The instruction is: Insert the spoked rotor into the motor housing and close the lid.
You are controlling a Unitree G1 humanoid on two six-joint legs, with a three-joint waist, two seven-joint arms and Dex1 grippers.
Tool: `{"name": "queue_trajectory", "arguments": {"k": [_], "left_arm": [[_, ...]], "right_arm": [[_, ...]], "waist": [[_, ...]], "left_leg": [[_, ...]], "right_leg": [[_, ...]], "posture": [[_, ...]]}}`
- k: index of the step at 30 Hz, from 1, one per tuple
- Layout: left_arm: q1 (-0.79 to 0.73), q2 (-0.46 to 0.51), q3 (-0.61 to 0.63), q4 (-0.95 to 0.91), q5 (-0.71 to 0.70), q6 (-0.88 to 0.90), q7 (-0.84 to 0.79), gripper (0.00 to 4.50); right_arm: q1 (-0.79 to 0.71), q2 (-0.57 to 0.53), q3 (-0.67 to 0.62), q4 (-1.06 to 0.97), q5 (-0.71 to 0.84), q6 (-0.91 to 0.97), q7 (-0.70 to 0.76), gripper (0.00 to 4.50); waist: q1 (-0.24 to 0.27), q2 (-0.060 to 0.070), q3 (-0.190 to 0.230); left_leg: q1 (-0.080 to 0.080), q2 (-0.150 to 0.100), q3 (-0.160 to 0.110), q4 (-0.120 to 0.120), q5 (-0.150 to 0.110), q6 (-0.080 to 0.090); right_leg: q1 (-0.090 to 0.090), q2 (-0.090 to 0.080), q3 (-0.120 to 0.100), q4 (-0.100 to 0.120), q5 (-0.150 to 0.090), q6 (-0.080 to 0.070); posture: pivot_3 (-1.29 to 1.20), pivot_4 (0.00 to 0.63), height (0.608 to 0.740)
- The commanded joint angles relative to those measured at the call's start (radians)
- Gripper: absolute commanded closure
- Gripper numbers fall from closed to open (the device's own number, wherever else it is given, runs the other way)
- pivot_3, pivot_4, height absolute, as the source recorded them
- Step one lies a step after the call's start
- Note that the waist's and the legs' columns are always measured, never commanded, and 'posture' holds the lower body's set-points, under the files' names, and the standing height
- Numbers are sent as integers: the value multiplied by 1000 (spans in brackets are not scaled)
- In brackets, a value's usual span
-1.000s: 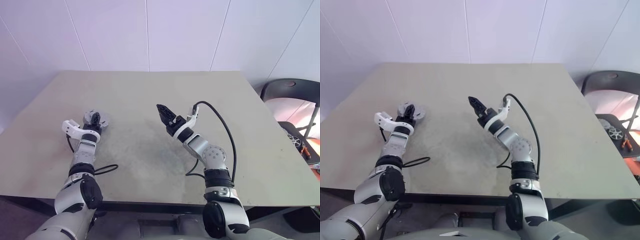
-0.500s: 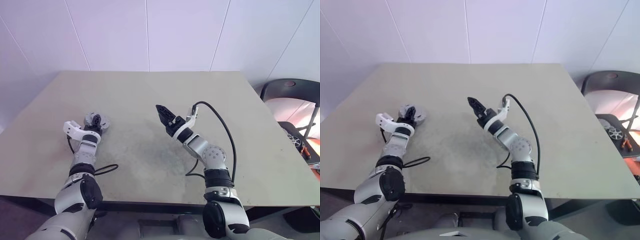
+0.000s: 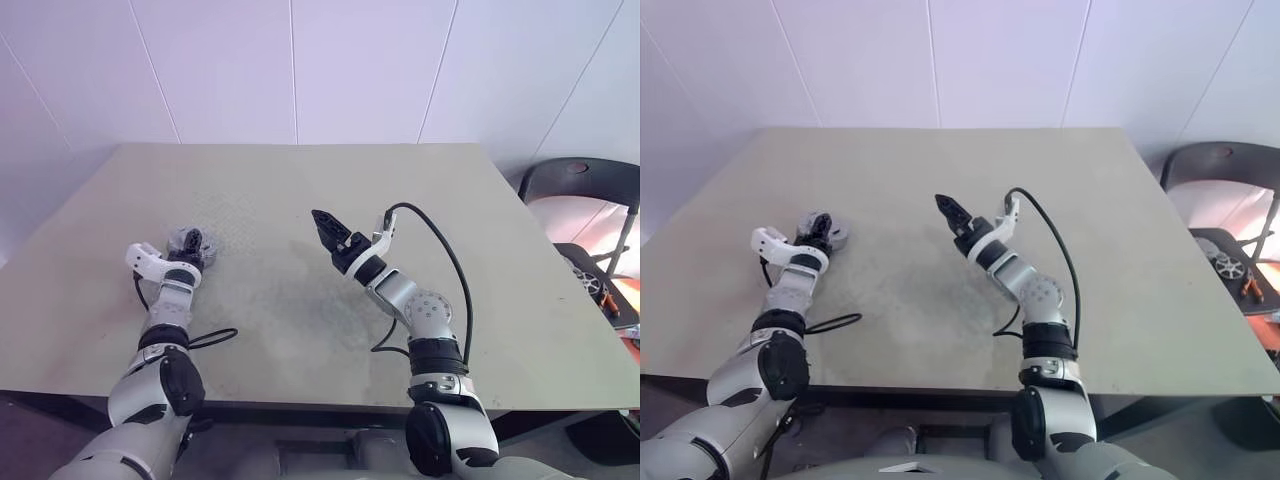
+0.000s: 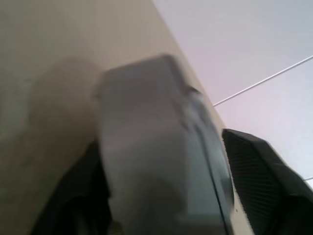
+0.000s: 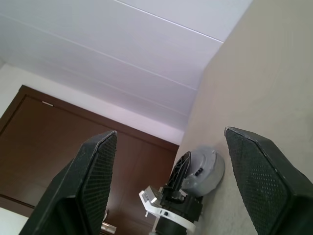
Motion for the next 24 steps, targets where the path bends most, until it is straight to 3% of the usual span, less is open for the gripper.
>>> {"name": "queue_trajectory", "arguments": {"k": [1, 7, 18, 24], "left_arm": [[-31, 24, 19, -12, -13, -6, 17, 17], [-25, 30, 23, -6, 10, -57, 80, 17], [21, 82, -2, 31, 131, -298, 386, 17], [27, 96, -69, 10, 207, -343, 352, 17]], "right_arm": [[-26, 32, -2, -31, 12, -6, 2, 807], [-22, 34, -1, -31, 10, -5, -1, 807], [-10, 34, 7, -42, 8, 2, -2, 807], [-7, 35, 12, -46, 9, 7, 6, 807]], "waist": [[-1, 0, 0], [-3, 0, 0], [-7, -1, 0], [4, -1, -1]], "left_leg": [[1, 0, 0, 0, 0, 0], [2, 0, 0, 1, 0, 0], [6, 1, 0, 0, 0, 0], [3, 0, 0, 2, 0, 0]], "right_leg": [[1, 0, 0, 0, 0, 0], [1, 0, 0, 2, 0, 0], [1, 1, 0, 7, 0, 0], [1, 1, 0, 6, 0, 0]], "posture": [[0, 0, 740], [0, 0, 740], [0, 0, 740], [0, 0, 740]]}}
